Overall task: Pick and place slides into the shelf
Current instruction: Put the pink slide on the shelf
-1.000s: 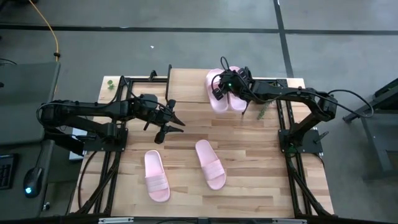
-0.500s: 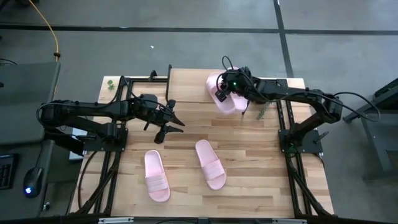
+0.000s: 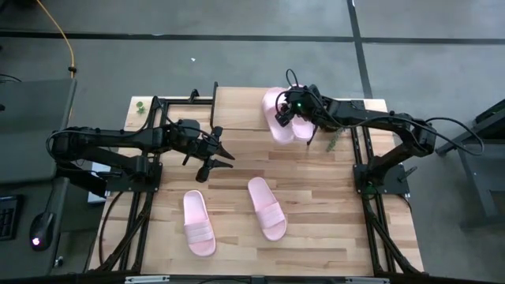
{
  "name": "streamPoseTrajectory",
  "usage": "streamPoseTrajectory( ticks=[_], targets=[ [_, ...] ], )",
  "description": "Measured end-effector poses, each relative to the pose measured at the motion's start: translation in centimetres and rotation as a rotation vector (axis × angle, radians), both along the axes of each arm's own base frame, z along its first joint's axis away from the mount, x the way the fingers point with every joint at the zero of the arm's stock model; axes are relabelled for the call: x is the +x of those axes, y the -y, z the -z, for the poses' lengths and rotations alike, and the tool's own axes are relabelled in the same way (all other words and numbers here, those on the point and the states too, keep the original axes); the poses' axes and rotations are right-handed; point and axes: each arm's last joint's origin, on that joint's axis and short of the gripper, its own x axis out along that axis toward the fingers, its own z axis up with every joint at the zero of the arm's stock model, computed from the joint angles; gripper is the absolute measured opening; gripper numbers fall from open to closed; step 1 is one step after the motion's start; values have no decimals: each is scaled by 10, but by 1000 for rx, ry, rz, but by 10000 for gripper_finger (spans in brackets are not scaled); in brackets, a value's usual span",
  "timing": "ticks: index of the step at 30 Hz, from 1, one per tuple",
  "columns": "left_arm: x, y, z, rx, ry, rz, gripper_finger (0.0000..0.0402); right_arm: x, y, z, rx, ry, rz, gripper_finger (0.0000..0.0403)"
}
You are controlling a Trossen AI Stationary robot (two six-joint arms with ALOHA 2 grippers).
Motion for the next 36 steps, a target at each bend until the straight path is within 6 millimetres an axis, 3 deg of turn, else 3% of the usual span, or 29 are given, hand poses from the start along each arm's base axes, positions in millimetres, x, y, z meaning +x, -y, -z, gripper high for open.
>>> streamPoseTrajectory(
  ticks=[16, 26, 36],
  targets=[
    [0, 0, 0, 0, 0, 0, 101, 0, -2, 2, 64, 24, -30, 222],
    [0, 0, 0, 0, 0, 0, 101, 2, -2, 1, 19, -51, -160, 222],
    [0, 0, 0, 0, 0, 0, 101, 4, -1, -3, 0, 9, -141, 222]
  ],
)
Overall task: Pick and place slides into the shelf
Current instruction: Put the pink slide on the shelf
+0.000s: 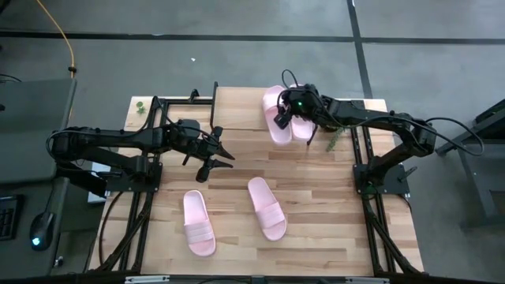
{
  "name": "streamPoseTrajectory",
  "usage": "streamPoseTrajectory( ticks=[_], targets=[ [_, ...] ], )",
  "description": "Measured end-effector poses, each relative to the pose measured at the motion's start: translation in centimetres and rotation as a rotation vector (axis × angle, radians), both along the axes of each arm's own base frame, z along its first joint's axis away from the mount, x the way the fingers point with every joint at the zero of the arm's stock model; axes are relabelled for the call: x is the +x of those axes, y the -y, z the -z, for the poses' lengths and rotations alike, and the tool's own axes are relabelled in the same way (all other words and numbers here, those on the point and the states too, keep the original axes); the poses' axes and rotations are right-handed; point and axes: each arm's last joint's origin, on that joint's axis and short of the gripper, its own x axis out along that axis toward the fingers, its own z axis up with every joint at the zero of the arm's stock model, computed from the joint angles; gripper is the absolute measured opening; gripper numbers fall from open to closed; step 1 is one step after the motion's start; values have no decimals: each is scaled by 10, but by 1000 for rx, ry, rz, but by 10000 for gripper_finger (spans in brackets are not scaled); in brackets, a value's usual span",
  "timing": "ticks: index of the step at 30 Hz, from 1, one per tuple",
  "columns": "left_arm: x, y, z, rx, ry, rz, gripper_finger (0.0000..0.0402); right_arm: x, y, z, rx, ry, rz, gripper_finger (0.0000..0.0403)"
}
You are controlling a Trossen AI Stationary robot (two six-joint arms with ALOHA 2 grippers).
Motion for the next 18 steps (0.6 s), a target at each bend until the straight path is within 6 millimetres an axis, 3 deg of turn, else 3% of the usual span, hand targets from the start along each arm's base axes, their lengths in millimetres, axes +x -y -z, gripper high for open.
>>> streamPoseTrajectory(
  ticks=[18],
  targets=[
    [0, 0, 0, 0, 0, 0, 101, 1, -3, 0, 33, 36, 38, 222]
  ],
)
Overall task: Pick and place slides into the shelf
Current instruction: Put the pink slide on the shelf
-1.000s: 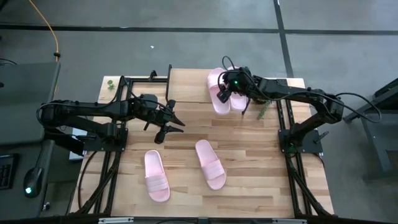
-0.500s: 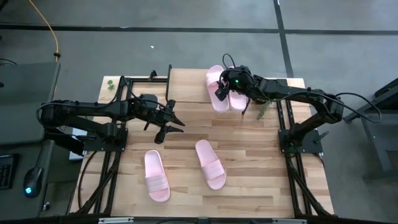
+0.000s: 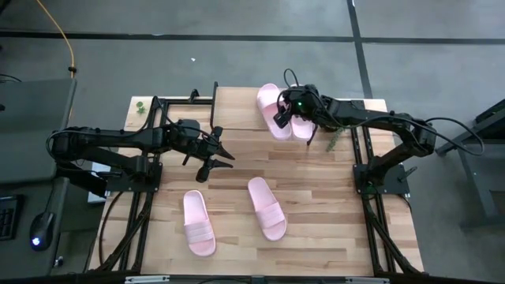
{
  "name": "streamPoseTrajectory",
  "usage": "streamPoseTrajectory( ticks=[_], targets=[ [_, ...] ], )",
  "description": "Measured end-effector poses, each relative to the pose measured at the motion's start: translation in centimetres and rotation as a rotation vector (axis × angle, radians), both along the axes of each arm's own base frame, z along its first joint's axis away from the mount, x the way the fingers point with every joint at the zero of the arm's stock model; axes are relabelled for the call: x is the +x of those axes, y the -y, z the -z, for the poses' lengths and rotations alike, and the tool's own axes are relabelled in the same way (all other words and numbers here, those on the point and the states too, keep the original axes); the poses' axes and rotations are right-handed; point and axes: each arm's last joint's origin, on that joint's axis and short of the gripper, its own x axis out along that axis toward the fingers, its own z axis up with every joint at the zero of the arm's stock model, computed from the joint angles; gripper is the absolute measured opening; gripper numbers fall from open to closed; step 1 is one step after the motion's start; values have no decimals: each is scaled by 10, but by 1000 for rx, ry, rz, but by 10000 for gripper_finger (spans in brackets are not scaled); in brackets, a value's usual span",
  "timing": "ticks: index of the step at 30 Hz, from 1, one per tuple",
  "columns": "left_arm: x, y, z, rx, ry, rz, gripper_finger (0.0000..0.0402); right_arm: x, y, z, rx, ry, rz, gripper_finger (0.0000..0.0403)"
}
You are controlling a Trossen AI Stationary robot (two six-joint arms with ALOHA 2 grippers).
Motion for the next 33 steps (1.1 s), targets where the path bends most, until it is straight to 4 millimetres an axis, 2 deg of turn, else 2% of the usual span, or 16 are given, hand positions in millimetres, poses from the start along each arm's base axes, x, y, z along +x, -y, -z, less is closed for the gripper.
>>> streamPoseTrajectory(
  ticks=[9, 17, 29, 33],
  targets=[
    [0, 0, 0, 0, 0, 0, 101, 9, -11, -4, 13, 58, -120, 222],
    [0, 0, 0, 0, 1, 0, 101, 14, -8, -14, -71, 134, -172, 222],
    [0, 0, -1, 2, 8, 0, 101, 26, 13, 2, -61, 160, -214, 222],
    [0, 0, -1, 3, 10, 0, 101, 37, 21, 0, -56, 154, -220, 222]
  ],
)
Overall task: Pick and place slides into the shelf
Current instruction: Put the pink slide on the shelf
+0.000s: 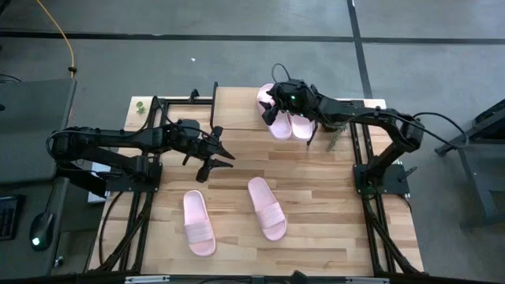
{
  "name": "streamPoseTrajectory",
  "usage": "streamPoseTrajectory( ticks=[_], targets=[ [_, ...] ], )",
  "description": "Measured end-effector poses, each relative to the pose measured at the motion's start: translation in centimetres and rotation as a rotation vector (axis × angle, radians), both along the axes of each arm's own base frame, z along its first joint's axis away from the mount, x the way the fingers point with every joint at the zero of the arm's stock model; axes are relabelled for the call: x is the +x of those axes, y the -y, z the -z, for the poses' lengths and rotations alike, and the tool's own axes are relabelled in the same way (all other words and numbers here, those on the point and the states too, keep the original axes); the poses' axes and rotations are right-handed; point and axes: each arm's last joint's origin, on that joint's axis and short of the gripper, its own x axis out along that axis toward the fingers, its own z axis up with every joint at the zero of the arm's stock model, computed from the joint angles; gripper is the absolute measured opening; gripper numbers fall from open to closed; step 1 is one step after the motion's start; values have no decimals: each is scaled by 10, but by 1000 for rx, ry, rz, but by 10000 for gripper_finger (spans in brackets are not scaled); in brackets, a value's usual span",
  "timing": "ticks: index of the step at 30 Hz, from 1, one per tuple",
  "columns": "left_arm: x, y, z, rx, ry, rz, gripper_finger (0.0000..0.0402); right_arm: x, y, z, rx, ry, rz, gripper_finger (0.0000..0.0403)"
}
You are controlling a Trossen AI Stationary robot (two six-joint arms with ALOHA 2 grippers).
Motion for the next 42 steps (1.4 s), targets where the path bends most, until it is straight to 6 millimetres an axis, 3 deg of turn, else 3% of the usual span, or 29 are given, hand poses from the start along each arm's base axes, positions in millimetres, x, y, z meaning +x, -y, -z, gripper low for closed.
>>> streamPoseTrajectory(
  ticks=[8, 13, 26, 42],
  targets=[
    [0, 0, 0, 0, 2, 1, 101, 50, 17, -6, 18, -248, -9, 222],
    [-1, 0, 1, -5, -15, 1, 101, 66, 24, -13, 1, -406, 62, 222],
    [-1, 0, 2, -7, -22, 1, 101, 66, 25, -2, 32, -503, -3, 222],
    [-1, 0, 2, -6, -21, 1, 101, 59, 28, 0, 35, -557, 112, 222]
  ],
)
